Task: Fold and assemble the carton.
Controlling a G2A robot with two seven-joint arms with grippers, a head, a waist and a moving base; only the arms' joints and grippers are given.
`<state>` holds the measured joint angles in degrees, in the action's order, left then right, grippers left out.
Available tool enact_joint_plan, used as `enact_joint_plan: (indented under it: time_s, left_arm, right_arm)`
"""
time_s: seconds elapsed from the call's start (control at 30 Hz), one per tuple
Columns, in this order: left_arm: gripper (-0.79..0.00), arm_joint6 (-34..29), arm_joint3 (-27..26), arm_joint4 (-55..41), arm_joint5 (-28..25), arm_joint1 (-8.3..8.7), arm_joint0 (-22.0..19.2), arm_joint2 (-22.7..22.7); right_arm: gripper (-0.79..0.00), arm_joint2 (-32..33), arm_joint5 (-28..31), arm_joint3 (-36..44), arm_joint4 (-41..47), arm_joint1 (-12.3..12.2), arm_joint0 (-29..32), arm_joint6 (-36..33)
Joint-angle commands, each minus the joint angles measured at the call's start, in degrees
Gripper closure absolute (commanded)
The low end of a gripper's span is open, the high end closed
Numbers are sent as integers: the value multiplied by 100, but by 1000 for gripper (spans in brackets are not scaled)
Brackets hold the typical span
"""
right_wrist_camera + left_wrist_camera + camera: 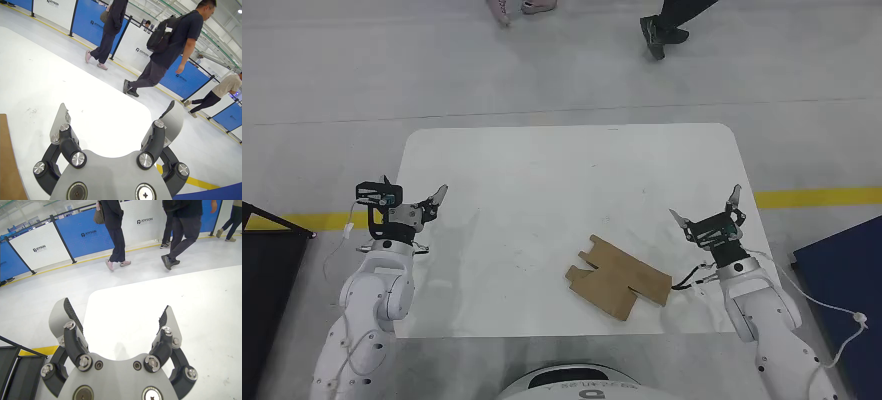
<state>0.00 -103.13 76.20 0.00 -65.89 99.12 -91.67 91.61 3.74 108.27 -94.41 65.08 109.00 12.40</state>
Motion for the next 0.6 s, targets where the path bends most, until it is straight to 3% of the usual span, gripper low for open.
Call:
enact_joint_plan:
  time_s: [0.0, 0.13, 0.2, 0.47, 0.57]
  left_arm:
    - [-785, 0, 0, 0, 0, 0, 0, 0]
    - [-785, 0, 0, 0, 0, 0, 0, 0]
    - [-785, 0, 0, 0, 0, 0, 0, 0]
    - [-785, 0, 0, 0, 0, 0, 0, 0]
    - [-785, 0, 0, 0, 0, 0, 0, 0]
  right_arm:
    - [-784, 0, 0, 0, 0, 0, 0, 0]
    - [-785, 28, -195, -251, -37, 10, -92, -262]
    - [-785, -108, 368, -400, 730, 32, -306, -239]
    - [-785, 621, 3093, 220, -1113, -293, 498, 1874]
    - [-785, 789, 3760, 322, -2095, -439, 609, 2698]
